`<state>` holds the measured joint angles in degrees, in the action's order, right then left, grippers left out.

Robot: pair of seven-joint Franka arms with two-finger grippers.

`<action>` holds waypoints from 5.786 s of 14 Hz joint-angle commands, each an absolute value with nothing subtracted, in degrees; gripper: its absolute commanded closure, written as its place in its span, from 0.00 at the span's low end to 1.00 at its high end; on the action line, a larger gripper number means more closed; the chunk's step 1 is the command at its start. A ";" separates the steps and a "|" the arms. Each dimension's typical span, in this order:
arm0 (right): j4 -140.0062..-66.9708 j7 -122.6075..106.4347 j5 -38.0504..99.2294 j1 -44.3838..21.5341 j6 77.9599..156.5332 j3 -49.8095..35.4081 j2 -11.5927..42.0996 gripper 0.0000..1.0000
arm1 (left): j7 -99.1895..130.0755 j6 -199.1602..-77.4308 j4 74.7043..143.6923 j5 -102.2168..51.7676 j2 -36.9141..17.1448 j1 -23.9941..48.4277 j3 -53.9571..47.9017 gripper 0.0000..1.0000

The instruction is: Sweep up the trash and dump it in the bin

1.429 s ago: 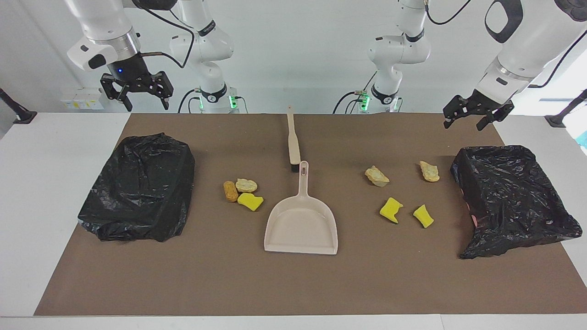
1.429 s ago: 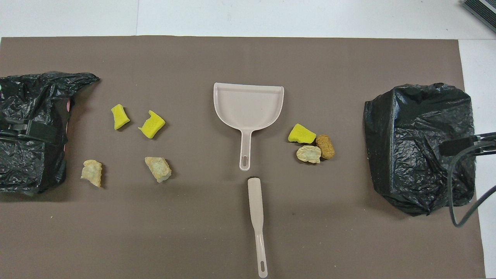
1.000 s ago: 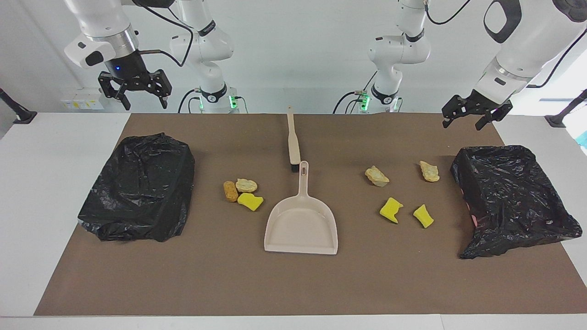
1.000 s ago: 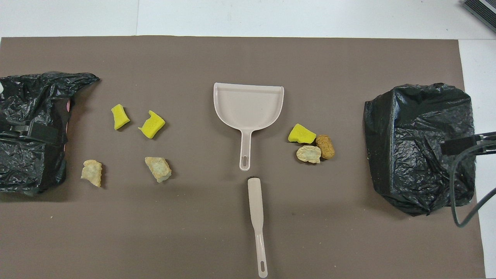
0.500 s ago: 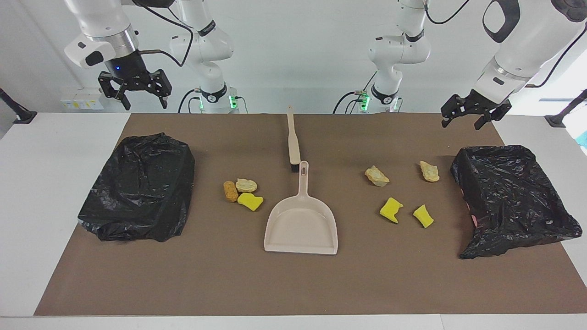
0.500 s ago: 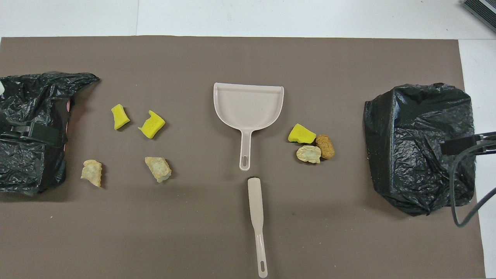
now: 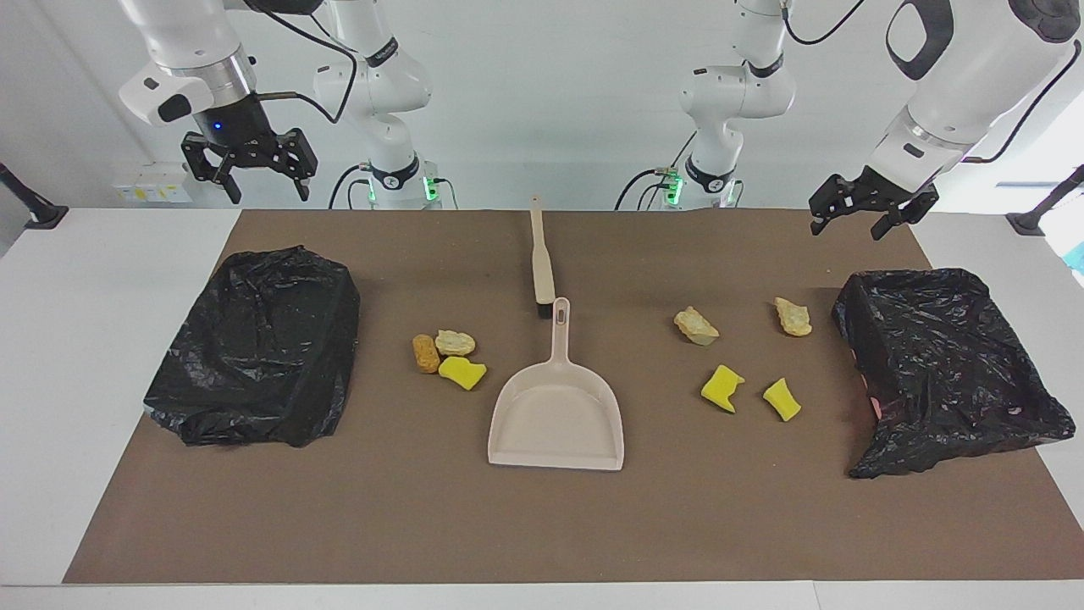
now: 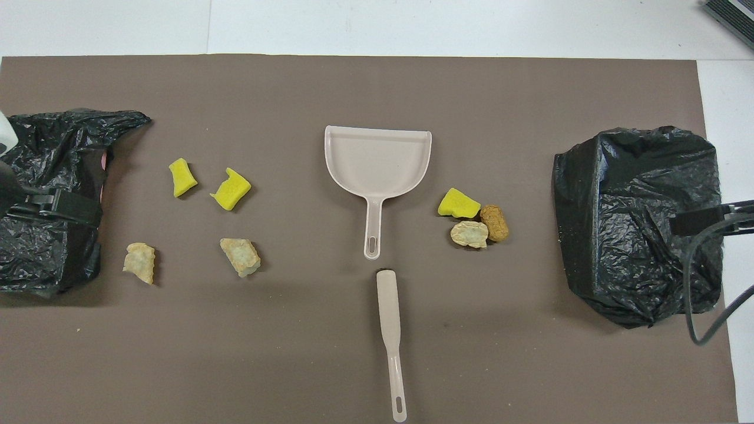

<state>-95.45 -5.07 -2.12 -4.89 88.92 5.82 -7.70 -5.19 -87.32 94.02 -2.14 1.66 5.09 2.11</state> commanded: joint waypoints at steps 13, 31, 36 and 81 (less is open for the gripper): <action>-94.75 -6.42 -1.85 -4.39 88.07 5.63 -7.47 0.00 | 32.50 -97.56 109.07 -5.00 8.96 36.81 1.05 0.00; -94.75 -6.50 -1.85 -4.48 87.98 5.45 -7.47 0.00 | 53.17 -127.26 126.12 -7.47 -0.88 61.07 0.97 0.00; -94.75 -6.59 -1.85 -4.40 87.98 5.36 -7.56 0.00 | 54.83 -129.63 127.53 -7.47 -4.30 63.01 1.05 0.00; -97.21 29.45 8.00 -35.68 121.90 3.52 23.90 0.00 | 49.42 -100.18 129.45 12.50 0.17 12.48 2.02 1.00</action>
